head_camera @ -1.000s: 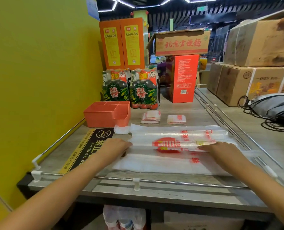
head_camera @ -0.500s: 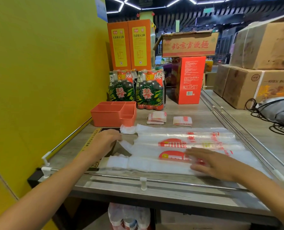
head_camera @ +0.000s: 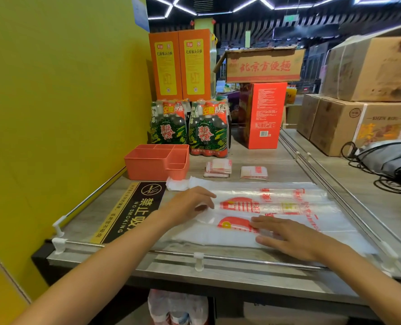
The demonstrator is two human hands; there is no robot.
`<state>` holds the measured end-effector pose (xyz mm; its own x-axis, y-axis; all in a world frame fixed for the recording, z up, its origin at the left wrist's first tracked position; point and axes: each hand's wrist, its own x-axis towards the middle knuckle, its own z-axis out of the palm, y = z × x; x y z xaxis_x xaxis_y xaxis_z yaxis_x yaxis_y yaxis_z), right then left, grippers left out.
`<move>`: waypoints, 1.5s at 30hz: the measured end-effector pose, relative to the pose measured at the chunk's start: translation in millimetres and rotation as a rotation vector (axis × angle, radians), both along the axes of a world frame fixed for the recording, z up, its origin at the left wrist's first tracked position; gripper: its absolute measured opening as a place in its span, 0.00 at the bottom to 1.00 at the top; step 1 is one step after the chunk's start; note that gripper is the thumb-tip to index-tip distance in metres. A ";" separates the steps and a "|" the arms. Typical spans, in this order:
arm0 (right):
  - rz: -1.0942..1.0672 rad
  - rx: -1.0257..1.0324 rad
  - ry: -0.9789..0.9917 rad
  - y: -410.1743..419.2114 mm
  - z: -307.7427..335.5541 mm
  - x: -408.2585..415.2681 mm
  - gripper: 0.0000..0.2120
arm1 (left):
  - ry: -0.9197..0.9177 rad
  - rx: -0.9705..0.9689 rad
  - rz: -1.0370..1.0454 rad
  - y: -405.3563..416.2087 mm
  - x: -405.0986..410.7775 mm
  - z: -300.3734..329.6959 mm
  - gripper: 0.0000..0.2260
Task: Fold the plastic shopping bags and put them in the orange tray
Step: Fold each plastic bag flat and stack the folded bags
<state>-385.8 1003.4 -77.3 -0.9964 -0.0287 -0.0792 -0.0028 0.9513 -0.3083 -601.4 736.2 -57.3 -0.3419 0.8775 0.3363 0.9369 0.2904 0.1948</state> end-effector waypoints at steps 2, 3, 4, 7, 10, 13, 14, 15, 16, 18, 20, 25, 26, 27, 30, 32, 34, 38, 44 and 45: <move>-0.008 0.004 -0.002 1.6 -2.5 -0.3 0.37 | -0.044 -0.040 0.008 0.8 -0.6 -7.6 0.12; -0.006 0.007 -0.003 2.3 -3.1 -0.6 0.37 | -0.059 -0.044 0.027 0.2 0.7 -10.4 0.14; -0.004 0.010 -0.004 2.7 -3.1 -0.7 0.36 | -0.075 -0.037 0.059 -0.6 2.8 -13.0 0.17; 0.005 0.029 0.004 2.9 -2.2 -0.8 0.35 | -0.121 0.026 0.153 -3.6 8.1 -15.6 0.19; 0.014 0.047 0.001 2.3 -2.6 -0.9 0.34 | -0.089 0.079 0.209 -6.6 11.1 -14.1 0.11; 0.026 0.067 0.000 1.9 -0.8 -3.8 0.36 | -0.068 0.040 0.207 -10.3 13.2 -15.0 0.05; 0.032 0.072 0.003 -0.1 1.7 -5.3 0.36 | -0.086 0.016 0.193 -12.0 13.8 -16.2 0.05; 0.043 0.077 0.008 -3.6 4.8 -7.2 0.35 | -0.114 0.000 0.175 -14.3 14.6 -17.0 0.06; 0.059 0.082 0.014 -9.0 8.2 -9.0 0.33 | -0.143 -0.012 0.154 -17.2 14.3 -18.0 0.08; 0.106 0.086 0.040 -22.6 14.4 -15.7 0.32 | -0.191 -0.049 0.108 -23.2 14.6 -18.6 0.11; 0.140 0.084 0.048 -38.2 19.8 -26.1 0.31 | -0.202 -0.094 0.066 -29.4 16.4 -18.8 0.14; 0.199 0.011 -0.010 -68.4 23.4 -56.7 0.32 | -0.261 -0.135 0.055 -39.5 21.4 -15.4 0.16; 0.213 0.008 -0.019 -71.8 21.1 -60.2 0.32 | -0.269 -0.130 0.061 -41.0 22.0 -14.8 0.16; 0.221 0.012 -0.026 -73.7 17.7 -62.5 0.32 | -0.266 -0.126 0.082 -42.2 23.2 -14.0 0.16; 0.225 0.014 -0.033 -74.7 12.2 -63.1 0.32 | -0.205 -0.049 0.249 -48.3 19.7 -15.5 0.16; 0.224 0.004 -0.031 -74.1 11.0 -62.5 0.32 | -0.248 0.019 0.359 -51.5 16.3 -13.9 0.16; 0.226 -0.004 -0.034 -72.9 8.9 -61.7 0.32 | -0.380 0.060 0.385 -50.8 18.5 -12.1 0.18; 0.219 -0.022 -0.031 -71.7 6.2 -62.4 0.32 | -0.586 0.162 0.393 -44.1 33.4 -7.6 0.22; 0.209 -0.039 -0.021 -68.3 1.4 -63.4 0.32 | -0.620 0.363 0.403 -31.3 43.5 -4.5 0.22; 0.209 -0.038 -0.017 -67.9 0.9 -63.1 0.32 | -0.641 0.393 0.414 -29.9 44.4 -4.5 0.22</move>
